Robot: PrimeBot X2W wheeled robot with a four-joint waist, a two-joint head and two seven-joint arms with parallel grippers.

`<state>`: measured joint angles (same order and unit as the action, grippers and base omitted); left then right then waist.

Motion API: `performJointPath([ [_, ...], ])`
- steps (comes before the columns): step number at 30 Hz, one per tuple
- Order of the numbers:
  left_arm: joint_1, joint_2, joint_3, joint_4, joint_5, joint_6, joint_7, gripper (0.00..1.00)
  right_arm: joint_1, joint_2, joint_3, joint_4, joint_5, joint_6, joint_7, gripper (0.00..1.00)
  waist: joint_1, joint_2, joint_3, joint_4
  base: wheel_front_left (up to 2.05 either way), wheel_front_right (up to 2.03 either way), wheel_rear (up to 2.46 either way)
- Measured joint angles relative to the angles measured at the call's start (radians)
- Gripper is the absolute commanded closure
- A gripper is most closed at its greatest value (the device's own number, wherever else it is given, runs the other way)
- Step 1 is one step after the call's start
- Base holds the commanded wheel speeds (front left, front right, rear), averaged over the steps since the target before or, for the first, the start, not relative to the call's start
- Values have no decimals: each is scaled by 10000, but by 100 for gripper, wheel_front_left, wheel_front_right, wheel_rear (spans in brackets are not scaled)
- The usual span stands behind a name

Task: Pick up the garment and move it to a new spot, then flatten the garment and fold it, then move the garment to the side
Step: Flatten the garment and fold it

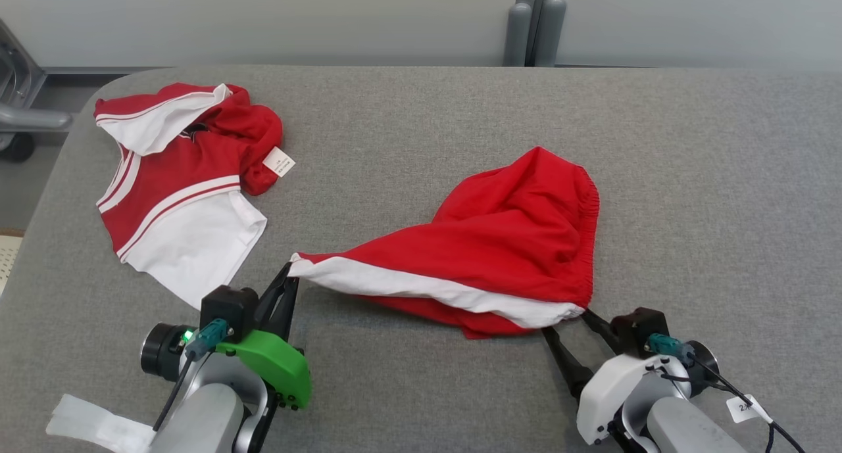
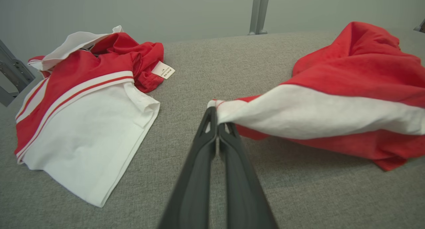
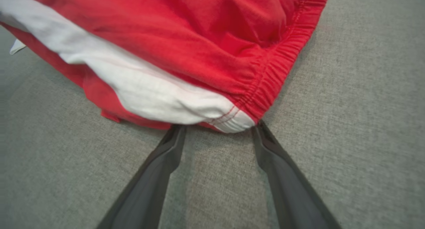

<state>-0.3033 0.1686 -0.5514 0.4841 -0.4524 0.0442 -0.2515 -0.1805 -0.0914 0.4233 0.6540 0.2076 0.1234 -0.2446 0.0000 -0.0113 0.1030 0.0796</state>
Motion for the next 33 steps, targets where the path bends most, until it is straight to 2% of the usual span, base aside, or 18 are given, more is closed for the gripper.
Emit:
performJointPath([
  [3,9,2,19,-12,73,0,0,100,-121,12,230,-10,167,0,-10,51,0,0,14,-16,0,0,0],
  [4,17,4,46,-19,98,0,0,100,-173,0,322,-23,184,0,-12,55,0,0,14,-28,0,0,0],
  [7,71,25,173,-44,100,0,0,100,-258,0,535,-77,215,0,-13,75,0,0,11,-83,0,0,0],
  [9,169,50,288,-61,100,0,0,100,-329,-4,681,-159,245,10,-13,100,0,0,4,-159,0,0,0],
  [14,233,56,439,-125,100,2,0,100,-430,-82,650,-738,410,10,-27,100,0,0,-23,-372,0,0,0],
  [21,256,96,928,-708,196,17,0,100,-768,-276,257,-2554,510,10,-59,100,0,0,-142,-679,0,0,0],
  [26,253,113,1402,-1649,274,63,-2,100,-778,-489,-314,-3797,731,12,-75,100,0,0,-309,-899,0,0,0],
  [33,211,290,2042,-3475,562,92,-4,100,-795,-1099,-1360,-5894,884,10,-100,100,0,0,-635,-1220,0,0,0],
])
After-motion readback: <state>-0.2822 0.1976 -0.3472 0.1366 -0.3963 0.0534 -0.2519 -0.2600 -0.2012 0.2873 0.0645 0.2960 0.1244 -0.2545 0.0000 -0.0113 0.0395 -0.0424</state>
